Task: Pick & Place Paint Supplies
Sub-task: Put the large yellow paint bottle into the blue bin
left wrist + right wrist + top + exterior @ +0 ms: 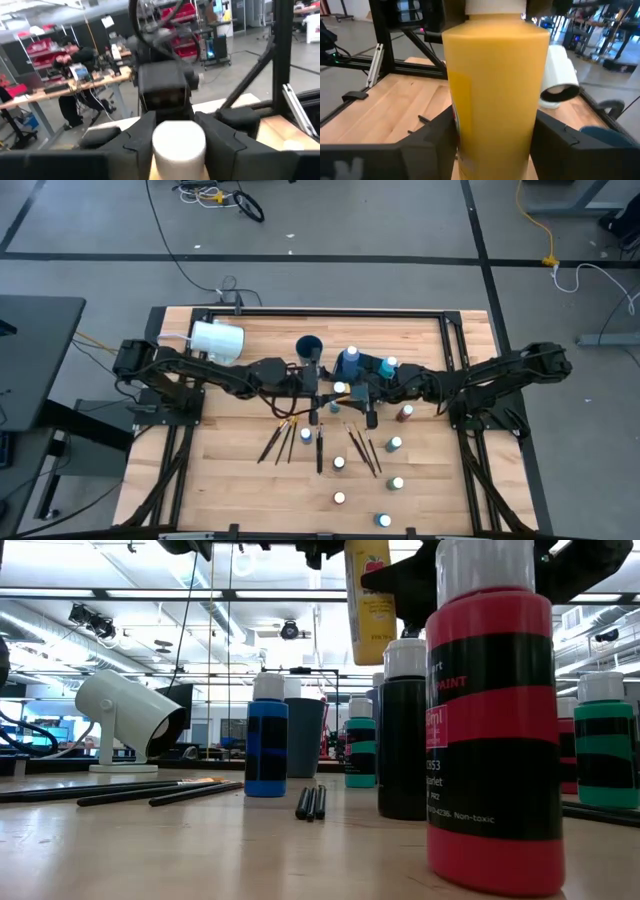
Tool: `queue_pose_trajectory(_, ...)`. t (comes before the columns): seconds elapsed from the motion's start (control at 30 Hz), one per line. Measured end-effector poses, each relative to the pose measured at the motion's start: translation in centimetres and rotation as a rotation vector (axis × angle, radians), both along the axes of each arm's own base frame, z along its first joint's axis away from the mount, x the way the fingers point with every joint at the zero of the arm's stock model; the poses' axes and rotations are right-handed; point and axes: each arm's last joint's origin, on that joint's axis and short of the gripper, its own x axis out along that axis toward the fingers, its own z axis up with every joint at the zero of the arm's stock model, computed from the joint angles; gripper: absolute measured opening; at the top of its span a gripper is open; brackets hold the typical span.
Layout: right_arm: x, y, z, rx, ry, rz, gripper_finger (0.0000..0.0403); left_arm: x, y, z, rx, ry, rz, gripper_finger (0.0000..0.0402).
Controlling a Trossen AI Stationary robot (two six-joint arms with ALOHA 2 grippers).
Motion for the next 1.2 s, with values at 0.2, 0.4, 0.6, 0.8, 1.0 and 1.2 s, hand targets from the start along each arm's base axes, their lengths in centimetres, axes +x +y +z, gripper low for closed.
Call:
queue_pose_trajectory(0.2,0.0,0.0,-0.1,0.004,0.001,0.000,0.0199,-0.8,-0.4,1.4,0.092,-0.045,-0.018,0.0210)
queue_pose_trajectory(0.4,0.0,0.0,0.3,0.032,-0.025,-0.003,0.0198,-3.5,-0.5,4.6,0.106,-0.093,0.165,0.0225)
queue_pose_trajectory(0.6,-0.7,-0.2,2.2,0.006,-0.146,-0.047,0.0200,-6.2,-0.2,5.4,0.068,0.070,0.255,0.0222)
queue_pose_trajectory(0.8,-1.3,-0.7,3.7,0.032,-0.242,-0.112,0.0201,-6.1,-0.3,3.5,-0.026,0.224,0.173,0.0222)
queue_pose_trajectory(1.0,-1.4,-1.0,4.1,0.082,-0.274,-0.094,0.0202,-3.5,0.0,0.1,-0.060,0.274,0.176,0.0224)
queue_pose_trajectory(1.2,-1.4,-0.9,3.9,0.088,-0.259,-0.059,0.0202,-1.5,0.5,-1.7,-0.081,0.249,0.174,0.0241)
